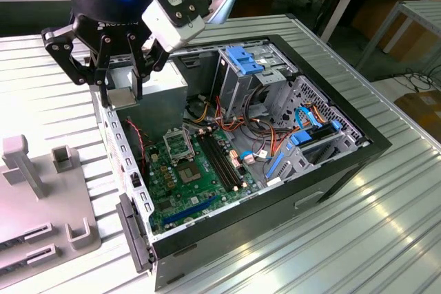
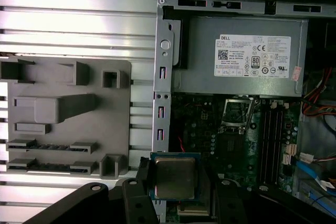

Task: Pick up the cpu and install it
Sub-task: 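Pick up the cpu and move it towards the insertion slot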

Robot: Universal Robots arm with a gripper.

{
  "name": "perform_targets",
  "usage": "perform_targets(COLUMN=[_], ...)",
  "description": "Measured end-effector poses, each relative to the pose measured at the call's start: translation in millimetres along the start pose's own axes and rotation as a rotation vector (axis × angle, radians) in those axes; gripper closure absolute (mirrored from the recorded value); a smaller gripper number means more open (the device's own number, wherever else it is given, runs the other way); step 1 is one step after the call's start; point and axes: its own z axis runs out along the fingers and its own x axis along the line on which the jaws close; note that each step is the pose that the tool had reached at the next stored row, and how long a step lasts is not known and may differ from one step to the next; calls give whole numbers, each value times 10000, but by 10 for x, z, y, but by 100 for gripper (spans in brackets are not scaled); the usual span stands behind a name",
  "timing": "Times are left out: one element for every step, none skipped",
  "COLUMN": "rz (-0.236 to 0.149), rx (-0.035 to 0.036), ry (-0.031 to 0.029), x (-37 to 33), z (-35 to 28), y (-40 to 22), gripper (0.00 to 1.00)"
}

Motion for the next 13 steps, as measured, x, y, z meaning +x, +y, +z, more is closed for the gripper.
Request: perform_targets(rz=[0,-1,-4,-2,0,0,-1,-1,-1,-2,-1,0,0], rx=[0,0,0,-1,-1,0,0,0,0,0,0,0,2], ry=[0,0,0,1,1,0,0,0,0,0,0,0,0], x=[-1,-3,-9,-11,-16,-29,-64,-81,-92,-120,-142,-168,-189], z=[0,0,0,0,0,-1,-1,-1,-1,-1,-1,-1,-1], y=[0,0,-1,-1,0,-1,-3,-4,-4,-5,-6,-8,-10], gripper=[53,53,53,53,53,53,53,53,53,53,53,53,53])
